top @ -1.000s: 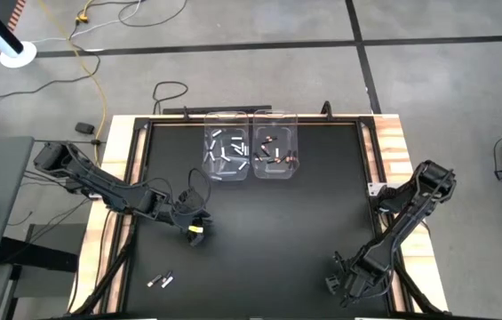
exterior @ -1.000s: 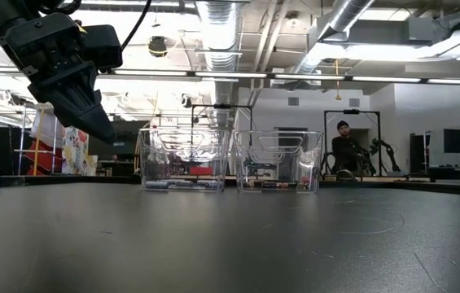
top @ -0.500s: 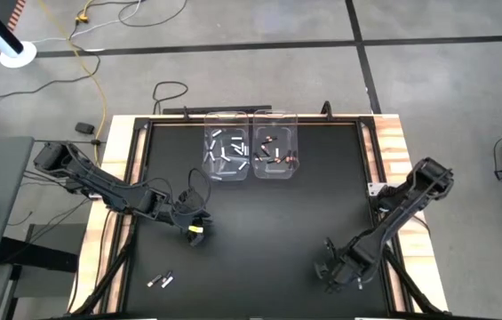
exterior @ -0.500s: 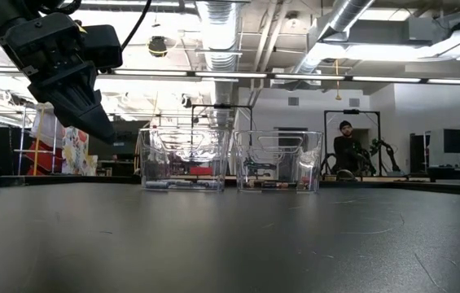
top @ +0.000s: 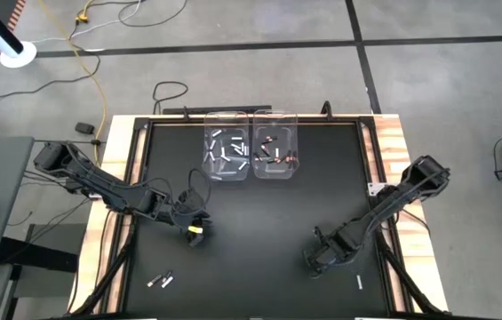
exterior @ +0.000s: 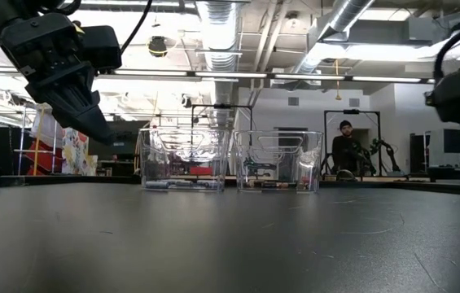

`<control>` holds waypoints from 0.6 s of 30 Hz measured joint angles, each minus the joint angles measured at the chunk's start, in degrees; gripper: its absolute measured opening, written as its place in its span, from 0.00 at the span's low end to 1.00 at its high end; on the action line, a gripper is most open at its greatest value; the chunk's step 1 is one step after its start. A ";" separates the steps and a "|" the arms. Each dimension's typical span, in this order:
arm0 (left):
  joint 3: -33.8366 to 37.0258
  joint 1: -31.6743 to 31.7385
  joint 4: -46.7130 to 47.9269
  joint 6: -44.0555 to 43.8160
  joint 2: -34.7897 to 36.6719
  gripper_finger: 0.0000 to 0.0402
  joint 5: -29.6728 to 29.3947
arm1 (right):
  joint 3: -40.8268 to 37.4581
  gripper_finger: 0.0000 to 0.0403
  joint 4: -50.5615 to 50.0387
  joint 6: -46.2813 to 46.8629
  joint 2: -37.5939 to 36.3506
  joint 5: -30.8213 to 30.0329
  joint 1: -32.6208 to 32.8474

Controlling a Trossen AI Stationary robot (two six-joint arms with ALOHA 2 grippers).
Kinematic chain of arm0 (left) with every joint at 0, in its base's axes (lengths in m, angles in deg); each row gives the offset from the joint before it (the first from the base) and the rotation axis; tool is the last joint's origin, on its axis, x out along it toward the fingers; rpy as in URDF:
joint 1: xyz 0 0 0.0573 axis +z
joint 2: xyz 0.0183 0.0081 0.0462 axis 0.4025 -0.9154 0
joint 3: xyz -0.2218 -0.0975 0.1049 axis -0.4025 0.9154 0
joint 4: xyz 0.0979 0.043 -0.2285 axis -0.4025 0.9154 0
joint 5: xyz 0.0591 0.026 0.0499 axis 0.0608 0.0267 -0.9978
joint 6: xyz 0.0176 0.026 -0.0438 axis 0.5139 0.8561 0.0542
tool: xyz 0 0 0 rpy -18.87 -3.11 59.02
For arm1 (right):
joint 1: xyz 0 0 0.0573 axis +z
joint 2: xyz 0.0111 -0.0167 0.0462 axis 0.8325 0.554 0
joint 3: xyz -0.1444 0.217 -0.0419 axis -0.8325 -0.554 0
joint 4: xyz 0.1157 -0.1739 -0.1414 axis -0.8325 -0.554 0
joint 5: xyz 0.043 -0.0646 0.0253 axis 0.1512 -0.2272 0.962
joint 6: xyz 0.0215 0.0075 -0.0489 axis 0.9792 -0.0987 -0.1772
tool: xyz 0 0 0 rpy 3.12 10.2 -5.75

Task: Sort batteries
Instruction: Put the black battery into the right transparent bin

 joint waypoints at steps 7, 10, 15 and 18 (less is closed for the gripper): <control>0.00 0.00 0.07 1.53 0.00 0.25 0.15 | -0.16 0.25 -0.58 -4.03 0.18 -0.91 -3.39; 0.00 0.00 0.13 1.70 0.00 0.25 0.15 | -0.16 0.28 -0.68 -5.50 0.16 -1.04 -4.55; 0.00 0.00 0.50 1.70 0.00 0.25 0.13 | -0.14 0.31 -0.46 -5.65 0.11 0.59 -4.36; 0.00 0.00 0.50 1.72 0.00 0.25 0.13 | -0.14 0.31 -0.03 -4.58 0.10 1.20 -2.86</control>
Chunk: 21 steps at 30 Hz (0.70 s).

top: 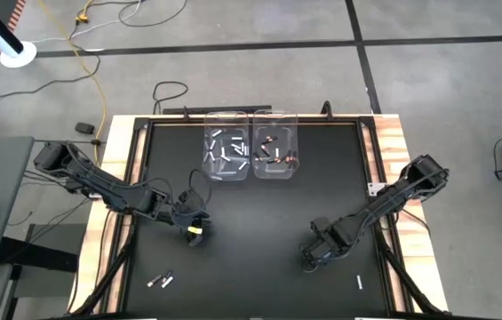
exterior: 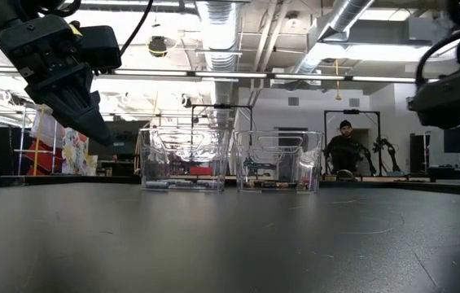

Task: Sort batteries
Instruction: Put the black battery into the right transparent bin

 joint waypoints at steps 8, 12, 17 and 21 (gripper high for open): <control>0.00 0.00 0.00 0.00 0.00 0.25 -0.04 | 0.00 0.31 0.52 6.08 0.00 1.28 5.10; 0.00 0.00 0.00 0.01 0.00 0.25 -0.07 | 0.00 0.31 4.03 9.12 0.00 2.02 7.09; 0.00 0.00 -0.09 0.00 0.00 0.25 -0.07 | 0.07 0.31 4.56 11.93 0.00 2.47 9.44; 0.00 0.00 -0.13 -0.07 0.00 0.25 -0.09 | 0.09 0.29 2.08 14.31 -0.02 2.41 10.47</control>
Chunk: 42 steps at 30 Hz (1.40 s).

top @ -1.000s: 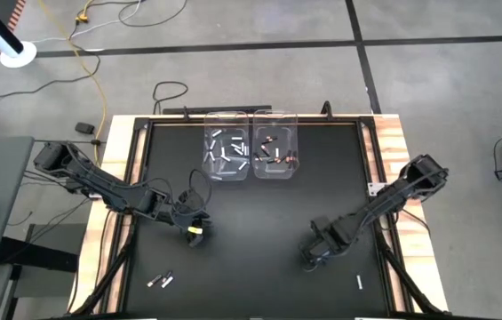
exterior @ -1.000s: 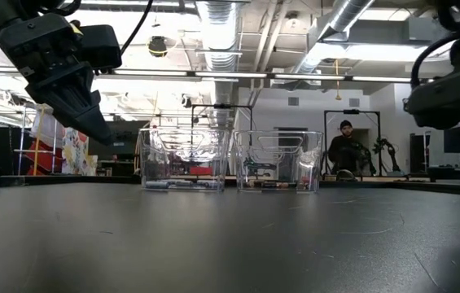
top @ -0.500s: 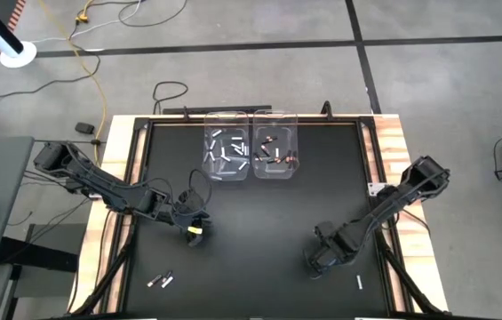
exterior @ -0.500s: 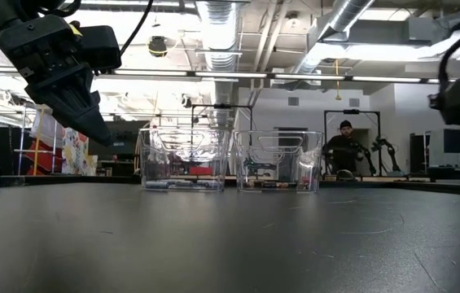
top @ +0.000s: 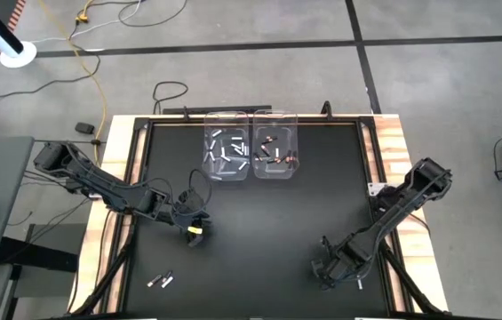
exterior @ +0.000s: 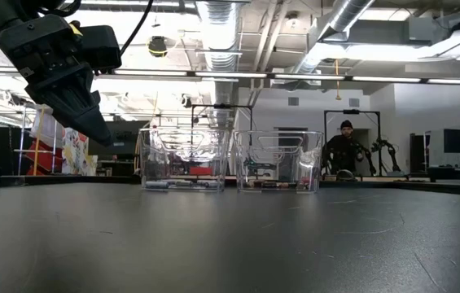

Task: Sort batteries
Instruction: Put the black battery into the right transparent bin

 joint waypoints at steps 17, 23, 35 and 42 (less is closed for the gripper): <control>0.00 0.00 -0.02 -0.17 0.00 0.25 0.01 | 0.00 0.28 2.21 -14.06 0.00 -0.31 -7.35; 0.00 0.00 0.00 -0.20 0.00 0.25 1.29 | 0.00 0.28 1.70 -14.81 -0.02 2.33 -6.44; 0.00 0.00 0.02 1.13 0.01 0.25 1.49 | 0.00 0.28 0.53 -12.20 -0.02 2.84 -3.25; 0.00 0.00 0.02 0.73 0.00 0.25 1.49 | 0.30 0.22 0.72 -13.27 2.45 3.22 -3.76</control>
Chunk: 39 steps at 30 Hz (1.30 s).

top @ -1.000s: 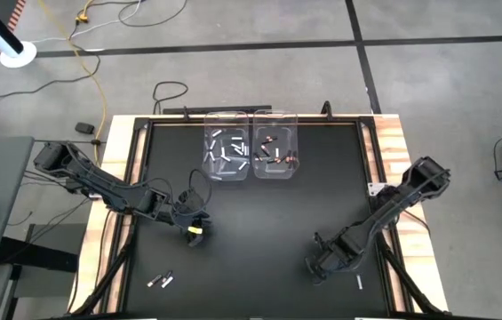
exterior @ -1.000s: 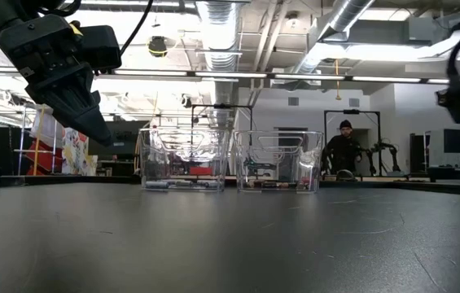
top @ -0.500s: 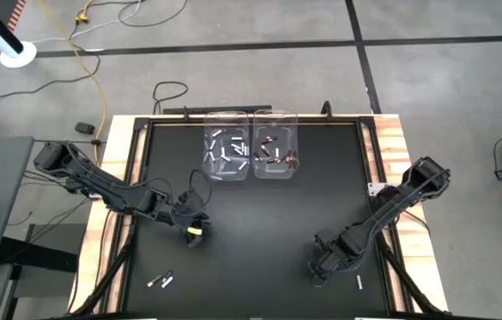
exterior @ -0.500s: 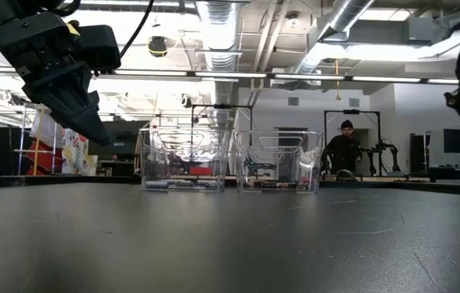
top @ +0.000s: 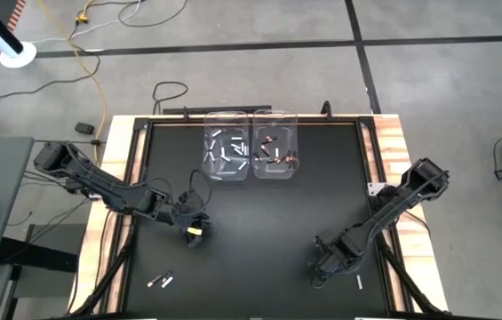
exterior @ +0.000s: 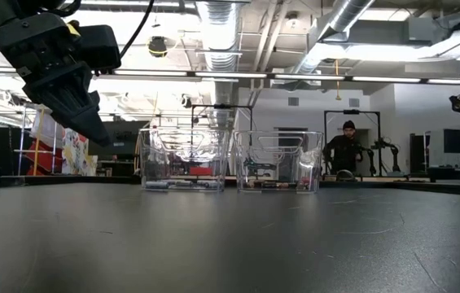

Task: Sort batteries
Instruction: Put the black battery into the right transparent bin

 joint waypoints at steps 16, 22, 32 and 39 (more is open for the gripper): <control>0.02 -0.01 0.09 1.47 0.02 0.25 -0.03 | 4.07 0.04 -3.66 -0.43 1.53 -0.46 -1.34; 0.02 0.00 -0.02 4.58 0.02 0.25 -1.18 | 6.98 0.05 -3.46 -0.27 1.51 -6.13 -2.46; 0.02 3.28 1.09 5.60 0.02 0.25 -2.85 | 13.59 0.05 -4.08 -3.35 1.37 -13.58 -8.44; 0.02 7.32 5.41 5.84 0.02 0.25 1.60 | 20.46 0.05 -4.35 -18.54 1.31 -15.81 -17.76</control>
